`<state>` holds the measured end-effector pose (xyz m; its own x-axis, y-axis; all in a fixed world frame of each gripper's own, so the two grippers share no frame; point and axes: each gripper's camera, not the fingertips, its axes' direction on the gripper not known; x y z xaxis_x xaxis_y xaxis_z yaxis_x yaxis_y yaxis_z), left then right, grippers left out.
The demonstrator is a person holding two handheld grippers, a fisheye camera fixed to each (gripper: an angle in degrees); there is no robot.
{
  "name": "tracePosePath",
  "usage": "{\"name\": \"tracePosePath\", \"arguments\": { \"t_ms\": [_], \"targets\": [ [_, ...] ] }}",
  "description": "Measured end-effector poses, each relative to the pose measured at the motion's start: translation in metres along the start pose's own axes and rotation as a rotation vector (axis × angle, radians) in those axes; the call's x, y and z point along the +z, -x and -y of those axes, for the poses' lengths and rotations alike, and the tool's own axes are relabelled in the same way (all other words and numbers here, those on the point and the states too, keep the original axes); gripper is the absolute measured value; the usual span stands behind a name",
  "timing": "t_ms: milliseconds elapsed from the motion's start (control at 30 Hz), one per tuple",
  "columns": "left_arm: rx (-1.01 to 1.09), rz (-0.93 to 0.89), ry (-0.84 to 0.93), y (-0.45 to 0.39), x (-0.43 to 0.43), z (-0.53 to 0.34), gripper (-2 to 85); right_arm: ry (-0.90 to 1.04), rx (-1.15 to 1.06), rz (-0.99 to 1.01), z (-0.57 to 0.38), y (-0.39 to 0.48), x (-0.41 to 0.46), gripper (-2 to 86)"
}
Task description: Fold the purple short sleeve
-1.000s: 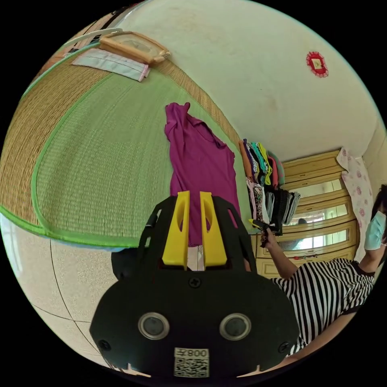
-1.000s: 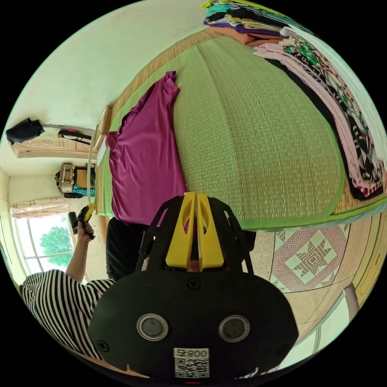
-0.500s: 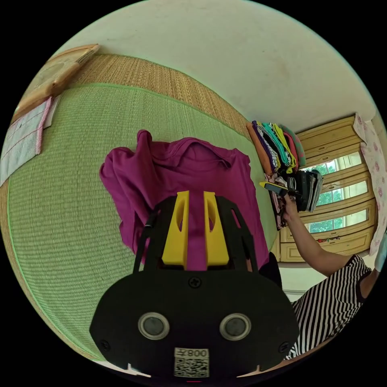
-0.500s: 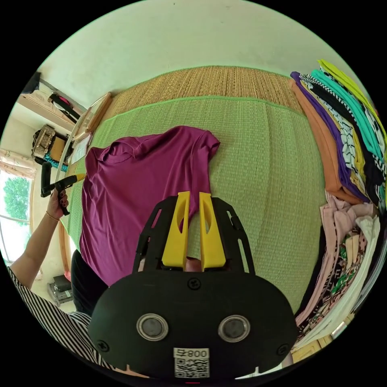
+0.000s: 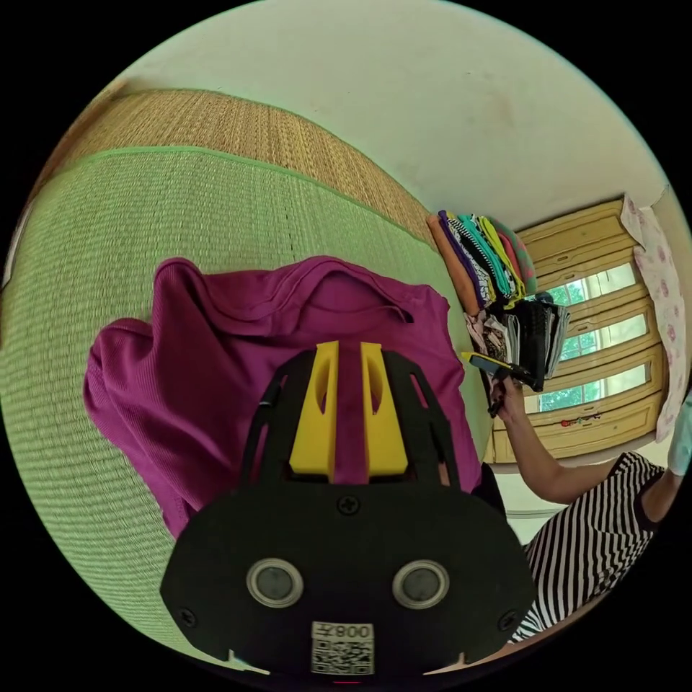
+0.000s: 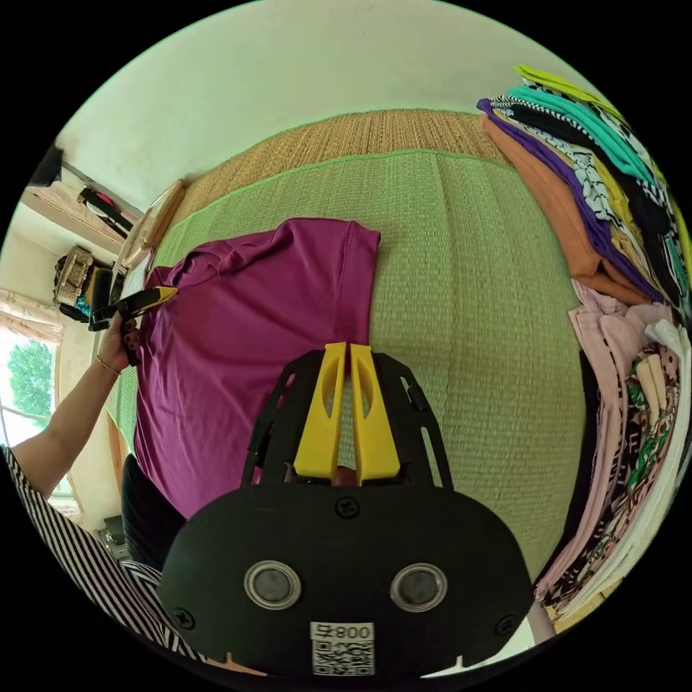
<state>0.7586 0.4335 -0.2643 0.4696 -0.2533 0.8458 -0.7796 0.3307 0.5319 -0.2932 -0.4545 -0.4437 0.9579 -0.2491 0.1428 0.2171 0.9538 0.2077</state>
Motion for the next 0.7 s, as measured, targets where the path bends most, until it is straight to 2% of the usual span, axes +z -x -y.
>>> {"name": "tracePosePath", "arguments": {
  "t_ms": [133, 300, 500, 600, 700],
  "targets": [
    [0.035, 0.036, -0.046, -0.001, -0.02, 0.017, 5.9, -0.082, -0.014, -0.052, 0.01, 0.026, -0.019, 1.9],
    [0.066, 0.184, -0.043, 0.003, -0.038, 0.047, 6.3, -0.082, -0.379, -0.097, 0.064, 0.145, 0.002, 6.0],
    [0.093, 0.293, 0.075, 0.02, -0.021, 0.084, 4.2, 0.017, -0.681, -0.224, 0.103, 0.246, 0.073, 7.7],
    [0.079, 0.279, 0.057, 0.03, -0.023, 0.093, 2.9, 0.057, -0.715, -0.304, 0.106, 0.263, 0.102, 5.1],
    [0.105, 0.287, 0.057, 0.034, -0.026, 0.099, 2.2, 0.04, -0.675, -0.267, 0.11, 0.262, 0.101, 1.3]
  ]
}}
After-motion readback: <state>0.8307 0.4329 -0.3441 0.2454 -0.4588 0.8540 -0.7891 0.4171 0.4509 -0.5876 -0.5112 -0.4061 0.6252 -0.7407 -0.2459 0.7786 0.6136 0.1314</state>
